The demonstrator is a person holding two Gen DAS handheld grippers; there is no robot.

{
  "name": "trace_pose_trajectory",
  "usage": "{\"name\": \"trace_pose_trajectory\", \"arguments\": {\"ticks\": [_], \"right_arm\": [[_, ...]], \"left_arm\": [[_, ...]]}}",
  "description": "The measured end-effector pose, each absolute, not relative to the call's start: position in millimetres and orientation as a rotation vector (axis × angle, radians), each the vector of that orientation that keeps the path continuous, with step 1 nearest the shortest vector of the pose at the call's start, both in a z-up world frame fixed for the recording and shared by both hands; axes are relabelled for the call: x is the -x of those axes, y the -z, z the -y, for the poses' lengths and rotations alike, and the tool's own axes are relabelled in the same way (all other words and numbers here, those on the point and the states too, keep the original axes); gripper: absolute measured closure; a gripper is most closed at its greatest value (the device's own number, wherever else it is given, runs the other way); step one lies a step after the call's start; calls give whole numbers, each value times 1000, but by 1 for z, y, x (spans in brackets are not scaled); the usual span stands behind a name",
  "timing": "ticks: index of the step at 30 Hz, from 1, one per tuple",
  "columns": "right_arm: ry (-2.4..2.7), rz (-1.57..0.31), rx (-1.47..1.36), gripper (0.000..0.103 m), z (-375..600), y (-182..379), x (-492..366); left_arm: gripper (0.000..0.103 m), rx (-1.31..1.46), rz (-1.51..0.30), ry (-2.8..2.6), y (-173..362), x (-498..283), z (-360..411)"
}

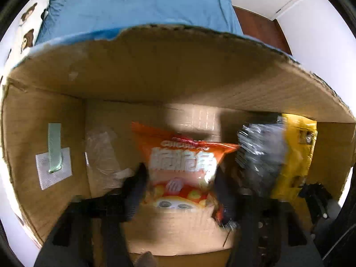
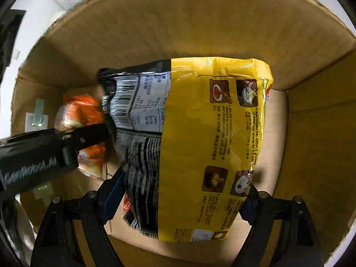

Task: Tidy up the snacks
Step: 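Carry both bags into the cardboard box and open both tools, then grasp the yellow egg-cake bag with left tool while right tool grasps the red-white strip packet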

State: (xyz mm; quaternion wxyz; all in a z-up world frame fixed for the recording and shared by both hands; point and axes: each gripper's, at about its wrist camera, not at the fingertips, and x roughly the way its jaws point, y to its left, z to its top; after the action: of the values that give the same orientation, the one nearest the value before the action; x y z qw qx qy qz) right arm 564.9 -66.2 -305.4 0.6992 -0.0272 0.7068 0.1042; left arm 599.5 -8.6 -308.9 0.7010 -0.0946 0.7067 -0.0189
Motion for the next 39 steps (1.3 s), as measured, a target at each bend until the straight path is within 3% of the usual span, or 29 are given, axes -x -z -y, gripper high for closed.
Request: {"name": "trace_pose_trajectory", "arguments": {"ticks": [1, 2, 12, 23, 30, 34, 39], "right_arm": [[-229, -1567, 65, 7, 68, 302, -561], [-229, -1553, 67, 6, 68, 299, -562], [-201, -1471, 30, 6, 92, 251, -529], [-170, -1280, -3, 6, 120, 143, -453], [-194, -1225, -61, 6, 126, 111, -403], [-216, -1241, -86, 6, 131, 117, -361], [-229, -1325, -107, 6, 139, 156, -322]], "left_arm": [[10, 214, -1568, 45, 307, -599, 9], [8, 214, -1561, 46, 305, -598, 9], [8, 207, -1453, 41, 254, -560, 7], [8, 162, -1236, 13, 173, -487, -5], [8, 164, -1149, 18, 139, -425, -18], [8, 188, -1177, -34, 150, -382, -34], [8, 263, -1349, -139, 216, -338, -67]]}}
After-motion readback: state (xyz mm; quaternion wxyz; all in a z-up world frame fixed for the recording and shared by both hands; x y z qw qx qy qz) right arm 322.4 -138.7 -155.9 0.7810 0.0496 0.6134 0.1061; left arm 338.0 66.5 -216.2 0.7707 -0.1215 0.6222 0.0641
